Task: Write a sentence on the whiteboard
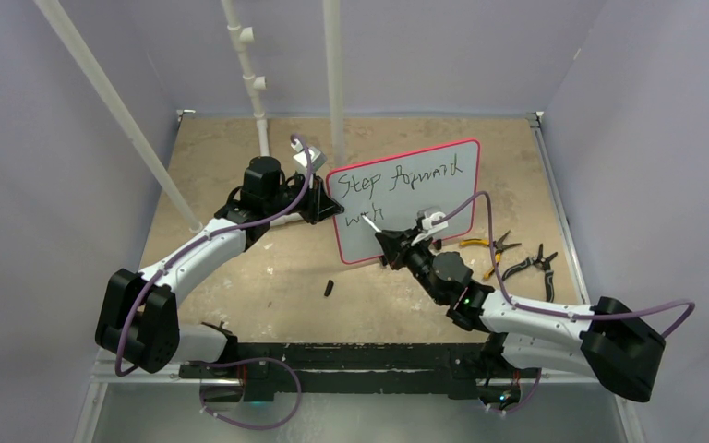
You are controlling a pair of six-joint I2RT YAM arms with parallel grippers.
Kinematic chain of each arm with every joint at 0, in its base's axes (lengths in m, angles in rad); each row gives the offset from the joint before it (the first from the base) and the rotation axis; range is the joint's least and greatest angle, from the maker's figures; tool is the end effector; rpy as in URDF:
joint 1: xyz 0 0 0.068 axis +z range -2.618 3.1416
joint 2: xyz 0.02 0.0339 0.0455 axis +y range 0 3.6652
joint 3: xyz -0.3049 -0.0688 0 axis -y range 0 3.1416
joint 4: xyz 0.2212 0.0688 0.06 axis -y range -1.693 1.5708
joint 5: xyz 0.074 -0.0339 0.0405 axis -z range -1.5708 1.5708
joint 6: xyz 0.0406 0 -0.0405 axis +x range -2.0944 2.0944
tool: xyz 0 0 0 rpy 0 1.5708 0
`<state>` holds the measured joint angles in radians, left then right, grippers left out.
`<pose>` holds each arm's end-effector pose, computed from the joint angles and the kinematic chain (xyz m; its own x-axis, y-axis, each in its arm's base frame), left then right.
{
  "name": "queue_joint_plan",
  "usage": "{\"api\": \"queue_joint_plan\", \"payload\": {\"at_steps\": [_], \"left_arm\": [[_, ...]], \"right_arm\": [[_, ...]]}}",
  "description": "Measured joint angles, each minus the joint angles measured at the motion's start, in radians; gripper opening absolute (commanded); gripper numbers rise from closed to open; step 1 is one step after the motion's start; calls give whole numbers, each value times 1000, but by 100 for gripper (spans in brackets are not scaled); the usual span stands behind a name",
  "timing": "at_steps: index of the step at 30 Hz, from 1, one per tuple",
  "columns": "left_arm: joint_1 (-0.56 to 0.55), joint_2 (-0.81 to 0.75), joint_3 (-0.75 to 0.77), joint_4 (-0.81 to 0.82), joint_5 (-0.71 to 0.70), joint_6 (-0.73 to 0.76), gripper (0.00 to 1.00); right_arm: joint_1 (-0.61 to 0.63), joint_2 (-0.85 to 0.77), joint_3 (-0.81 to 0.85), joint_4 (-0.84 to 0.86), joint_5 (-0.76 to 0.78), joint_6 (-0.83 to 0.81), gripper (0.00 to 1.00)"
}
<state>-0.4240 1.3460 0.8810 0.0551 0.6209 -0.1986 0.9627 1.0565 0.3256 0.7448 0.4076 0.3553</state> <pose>0.2408 -0.1346 0.3225 -0.5181 0.0578 -0.8534 0.7331 0.5439 -0.4082 0.1195 0.1435 0.2775 -0.1759 0.3063 -0.9355 -0.4969 0.7928 0.3530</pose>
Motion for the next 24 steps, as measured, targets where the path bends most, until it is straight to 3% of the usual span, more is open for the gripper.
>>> {"api": "queue_joint_plan", "payload": {"at_steps": [24], "left_arm": [[0, 0, 0, 0, 0, 0, 0]], "right_arm": [[5, -14, -20, -50, 13, 65, 0]]}}
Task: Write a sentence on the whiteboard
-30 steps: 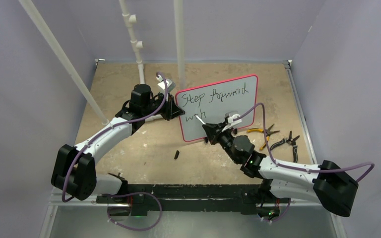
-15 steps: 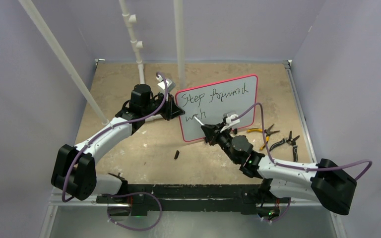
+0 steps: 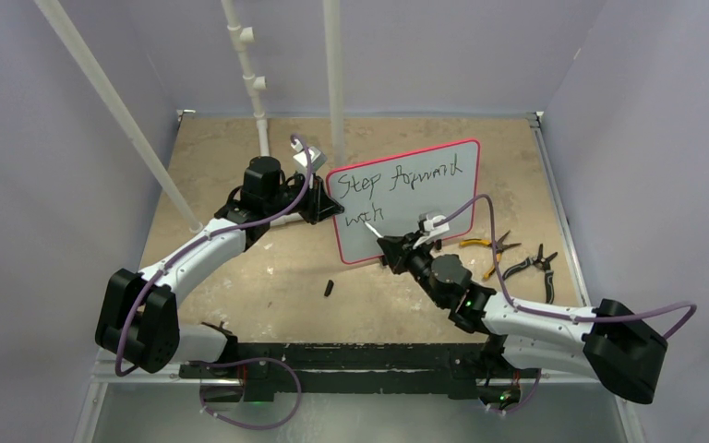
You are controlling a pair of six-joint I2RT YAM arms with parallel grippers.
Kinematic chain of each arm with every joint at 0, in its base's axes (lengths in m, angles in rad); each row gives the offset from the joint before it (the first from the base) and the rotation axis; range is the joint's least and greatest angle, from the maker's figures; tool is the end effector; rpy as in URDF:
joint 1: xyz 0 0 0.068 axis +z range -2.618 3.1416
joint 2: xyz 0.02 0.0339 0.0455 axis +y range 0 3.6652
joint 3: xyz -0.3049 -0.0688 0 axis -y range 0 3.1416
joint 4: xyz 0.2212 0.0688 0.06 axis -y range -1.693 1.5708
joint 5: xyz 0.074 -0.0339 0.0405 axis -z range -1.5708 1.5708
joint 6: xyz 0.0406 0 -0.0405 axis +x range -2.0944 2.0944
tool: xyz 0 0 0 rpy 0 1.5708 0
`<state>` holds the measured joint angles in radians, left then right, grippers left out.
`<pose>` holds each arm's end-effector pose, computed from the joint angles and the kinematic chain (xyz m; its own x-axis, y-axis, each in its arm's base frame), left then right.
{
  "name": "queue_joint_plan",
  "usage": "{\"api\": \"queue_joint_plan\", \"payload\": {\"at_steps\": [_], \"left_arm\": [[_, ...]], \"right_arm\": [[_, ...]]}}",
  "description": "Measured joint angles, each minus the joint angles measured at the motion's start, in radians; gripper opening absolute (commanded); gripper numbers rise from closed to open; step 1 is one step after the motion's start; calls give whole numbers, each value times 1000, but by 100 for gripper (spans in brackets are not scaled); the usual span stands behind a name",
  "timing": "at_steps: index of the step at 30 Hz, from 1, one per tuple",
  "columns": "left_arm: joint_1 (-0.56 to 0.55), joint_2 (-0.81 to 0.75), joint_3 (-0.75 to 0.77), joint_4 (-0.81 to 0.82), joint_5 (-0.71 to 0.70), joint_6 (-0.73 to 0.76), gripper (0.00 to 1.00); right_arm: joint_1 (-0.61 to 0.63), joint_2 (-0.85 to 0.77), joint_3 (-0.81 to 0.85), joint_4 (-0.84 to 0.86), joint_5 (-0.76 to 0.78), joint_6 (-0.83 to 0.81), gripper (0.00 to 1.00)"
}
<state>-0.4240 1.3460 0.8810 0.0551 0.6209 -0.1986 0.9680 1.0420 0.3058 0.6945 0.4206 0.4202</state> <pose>0.2408 -0.1346 0.3225 -0.5181 0.0578 -0.8534 0.7331 0.5439 -0.4082 0.1165 0.1400 0.2681 -0.2340 0.3169 -0.9192 -0.4657 0.7933 0.3920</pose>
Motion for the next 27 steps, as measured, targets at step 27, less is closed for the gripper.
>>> {"api": "queue_joint_plan", "payload": {"at_steps": [27], "left_arm": [[0, 0, 0, 0, 0, 0, 0]], "right_arm": [[2, -6, 26, 70, -19, -62, 0]]}}
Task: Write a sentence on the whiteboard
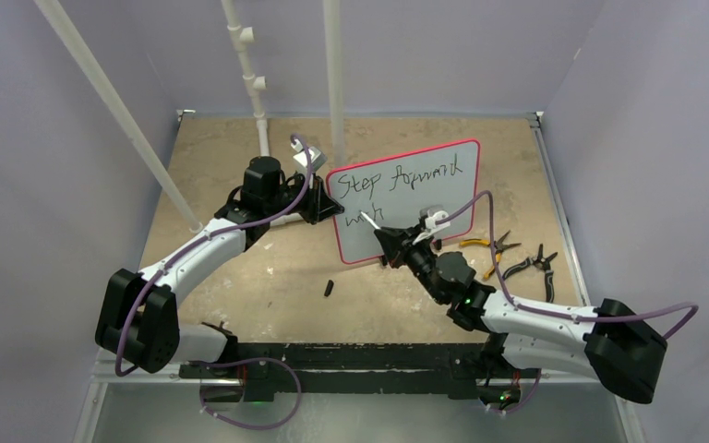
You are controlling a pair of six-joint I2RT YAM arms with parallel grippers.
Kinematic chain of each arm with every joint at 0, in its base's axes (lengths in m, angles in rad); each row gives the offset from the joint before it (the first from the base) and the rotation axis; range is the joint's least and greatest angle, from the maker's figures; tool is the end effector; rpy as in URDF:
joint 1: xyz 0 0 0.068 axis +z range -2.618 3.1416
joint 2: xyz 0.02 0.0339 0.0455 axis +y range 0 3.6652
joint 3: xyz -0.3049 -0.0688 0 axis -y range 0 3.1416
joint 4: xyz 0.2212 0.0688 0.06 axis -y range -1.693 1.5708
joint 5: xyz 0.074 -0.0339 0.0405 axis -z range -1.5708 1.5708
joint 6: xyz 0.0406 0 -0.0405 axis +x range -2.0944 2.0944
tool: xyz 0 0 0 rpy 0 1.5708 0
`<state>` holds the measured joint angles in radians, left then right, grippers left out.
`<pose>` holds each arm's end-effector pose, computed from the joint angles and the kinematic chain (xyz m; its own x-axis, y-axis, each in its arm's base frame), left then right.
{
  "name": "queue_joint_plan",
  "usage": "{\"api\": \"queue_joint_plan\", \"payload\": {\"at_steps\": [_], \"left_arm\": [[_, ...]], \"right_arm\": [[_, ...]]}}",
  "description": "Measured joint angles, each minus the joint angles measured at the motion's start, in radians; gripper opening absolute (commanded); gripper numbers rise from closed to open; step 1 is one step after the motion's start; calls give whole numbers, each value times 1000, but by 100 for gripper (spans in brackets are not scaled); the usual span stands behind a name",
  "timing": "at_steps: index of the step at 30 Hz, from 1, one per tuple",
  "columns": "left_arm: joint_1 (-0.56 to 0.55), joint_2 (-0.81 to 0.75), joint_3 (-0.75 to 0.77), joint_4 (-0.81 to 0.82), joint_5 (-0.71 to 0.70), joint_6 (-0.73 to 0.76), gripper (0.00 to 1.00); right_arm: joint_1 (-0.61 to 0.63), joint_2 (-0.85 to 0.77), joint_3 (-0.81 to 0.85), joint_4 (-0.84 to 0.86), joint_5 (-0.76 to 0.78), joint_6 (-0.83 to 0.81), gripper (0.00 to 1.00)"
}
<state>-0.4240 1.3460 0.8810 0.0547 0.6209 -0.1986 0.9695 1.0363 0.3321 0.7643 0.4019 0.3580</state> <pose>0.2407 -0.1346 0.3225 -0.5184 0.0579 -0.8532 0.7330 0.5440 -0.4084 0.1168 0.1421 0.2851 -0.1567 0.3416 -0.9267 -0.5158 0.7718 0.3718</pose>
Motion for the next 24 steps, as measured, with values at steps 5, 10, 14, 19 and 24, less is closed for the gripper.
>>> {"api": "queue_joint_plan", "payload": {"at_steps": [5, 10, 14, 19, 24], "left_arm": [[0, 0, 0, 0, 0, 0, 0], [0, 0, 0, 0, 0, 0, 0], [0, 0, 0, 0, 0, 0, 0], [0, 0, 0, 0, 0, 0, 0], [0, 0, 0, 0, -1, 0, 0]], "right_arm": [[0, 11, 8, 8, 8, -3, 0], [0, 27, 16, 11, 9, -4, 0], [0, 44, 18, 13, 11, -4, 0], [1, 51, 22, 13, 26, -3, 0], [6, 57, 29, 9, 38, 0, 0]]}}
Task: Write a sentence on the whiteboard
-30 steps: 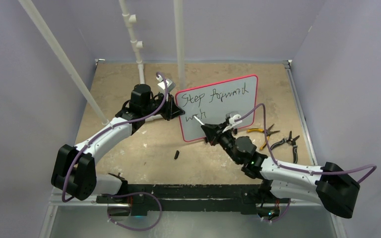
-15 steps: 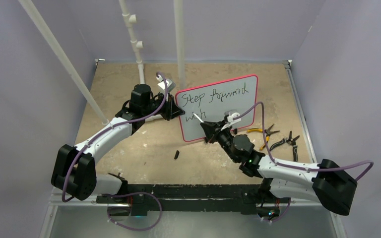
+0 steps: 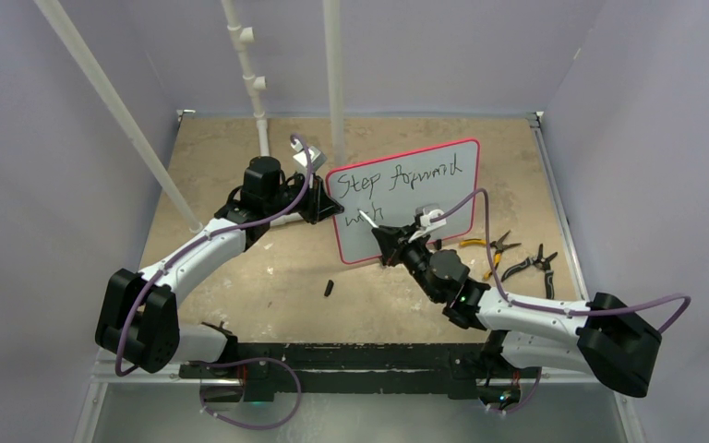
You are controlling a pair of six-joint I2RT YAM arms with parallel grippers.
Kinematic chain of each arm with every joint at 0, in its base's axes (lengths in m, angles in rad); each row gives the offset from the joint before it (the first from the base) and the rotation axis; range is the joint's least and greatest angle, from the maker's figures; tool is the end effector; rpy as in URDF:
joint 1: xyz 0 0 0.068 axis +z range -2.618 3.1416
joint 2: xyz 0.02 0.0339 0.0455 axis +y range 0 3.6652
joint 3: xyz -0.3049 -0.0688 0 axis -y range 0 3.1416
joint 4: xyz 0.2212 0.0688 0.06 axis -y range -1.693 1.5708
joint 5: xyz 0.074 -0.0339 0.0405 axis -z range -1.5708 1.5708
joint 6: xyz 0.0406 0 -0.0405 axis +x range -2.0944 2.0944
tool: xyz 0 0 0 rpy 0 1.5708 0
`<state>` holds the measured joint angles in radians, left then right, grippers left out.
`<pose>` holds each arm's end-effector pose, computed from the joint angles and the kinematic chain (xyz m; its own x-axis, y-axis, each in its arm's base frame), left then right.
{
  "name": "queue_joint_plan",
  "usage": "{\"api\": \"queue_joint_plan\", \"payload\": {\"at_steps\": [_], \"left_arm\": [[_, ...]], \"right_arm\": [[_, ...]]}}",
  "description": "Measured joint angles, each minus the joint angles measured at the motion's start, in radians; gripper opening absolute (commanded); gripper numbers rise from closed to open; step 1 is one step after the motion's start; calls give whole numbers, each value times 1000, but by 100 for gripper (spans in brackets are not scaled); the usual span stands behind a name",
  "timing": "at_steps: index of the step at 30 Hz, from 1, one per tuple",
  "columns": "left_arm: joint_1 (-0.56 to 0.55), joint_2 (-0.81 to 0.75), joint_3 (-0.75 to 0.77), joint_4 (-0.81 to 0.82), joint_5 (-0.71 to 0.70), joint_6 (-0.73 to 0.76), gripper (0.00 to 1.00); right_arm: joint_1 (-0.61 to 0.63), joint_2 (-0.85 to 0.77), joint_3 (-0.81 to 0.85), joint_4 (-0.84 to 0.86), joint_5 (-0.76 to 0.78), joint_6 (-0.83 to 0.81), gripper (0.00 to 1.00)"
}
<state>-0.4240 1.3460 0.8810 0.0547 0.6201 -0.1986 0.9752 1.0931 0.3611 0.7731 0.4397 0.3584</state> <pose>0.2408 -0.1346 0.3225 -0.5183 0.0578 -0.8532 0.7327 0.5446 -0.4082 0.1238 0.1518 0.2856 -0.1575 0.3334 -0.9295 -0.4861 0.7932 0.3669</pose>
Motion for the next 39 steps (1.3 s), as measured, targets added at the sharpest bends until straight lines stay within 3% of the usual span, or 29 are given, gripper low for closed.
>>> {"api": "queue_joint_plan", "payload": {"at_steps": [15, 21, 29, 33, 39], "left_arm": [[0, 0, 0, 0, 1, 0, 0], [0, 0, 0, 0, 0, 0, 0], [0, 0, 0, 0, 0, 0, 0], [0, 0, 0, 0, 0, 0, 0], [0, -1, 0, -1, 0, 0, 0]], "right_arm": [[0, -10, -1, 5, -21, -17, 0], [0, -140, -10, -2, -75, -54, 0], [-8, -229, -6, -167, -47, -64, 0], [-47, -292, -8, -239, -14, -58, 0], [-203, -400, -37, -290, -17, -33, 0]]}}
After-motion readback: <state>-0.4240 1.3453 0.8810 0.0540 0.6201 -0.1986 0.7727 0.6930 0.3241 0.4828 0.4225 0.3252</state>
